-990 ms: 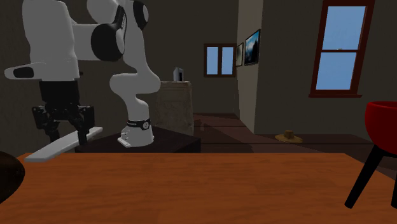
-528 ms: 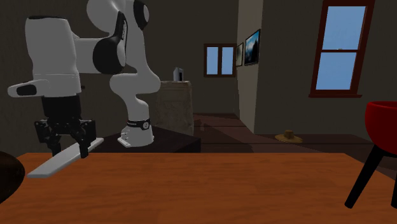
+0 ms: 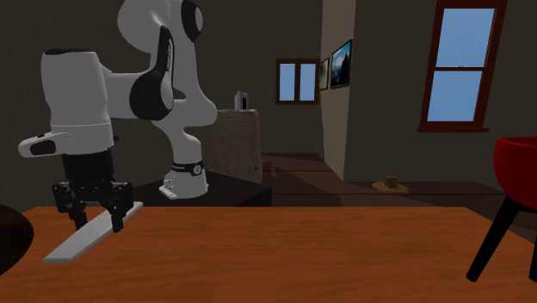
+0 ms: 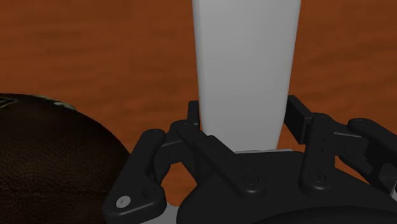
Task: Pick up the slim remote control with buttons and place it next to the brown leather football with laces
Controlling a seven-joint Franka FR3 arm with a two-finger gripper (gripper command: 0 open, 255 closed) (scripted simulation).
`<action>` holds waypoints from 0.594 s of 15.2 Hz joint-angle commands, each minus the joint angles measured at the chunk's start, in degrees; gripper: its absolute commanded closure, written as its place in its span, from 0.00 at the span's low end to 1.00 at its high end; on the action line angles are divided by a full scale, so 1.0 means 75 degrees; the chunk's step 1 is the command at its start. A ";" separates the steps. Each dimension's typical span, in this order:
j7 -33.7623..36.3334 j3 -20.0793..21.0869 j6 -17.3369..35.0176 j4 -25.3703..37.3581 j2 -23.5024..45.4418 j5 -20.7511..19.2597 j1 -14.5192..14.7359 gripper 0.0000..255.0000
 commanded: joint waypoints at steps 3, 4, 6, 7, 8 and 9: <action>-0.0207 0.0056 0.0414 -0.0051 0.0394 0.0282 -0.0039 1.00; -0.0258 0.0078 0.0513 -0.0061 0.0492 0.0355 -0.0052 1.00; -0.0365 0.0127 0.0707 -0.0075 0.0691 0.0507 -0.0081 1.00; -0.0420 0.0156 0.0803 -0.0079 0.0792 0.0585 -0.0100 1.00; -0.0476 0.0188 0.0898 -0.0081 0.0894 0.0665 -0.0120 1.00; -0.0532 0.0222 0.0992 -0.0082 0.0996 0.0746 -0.0141 1.00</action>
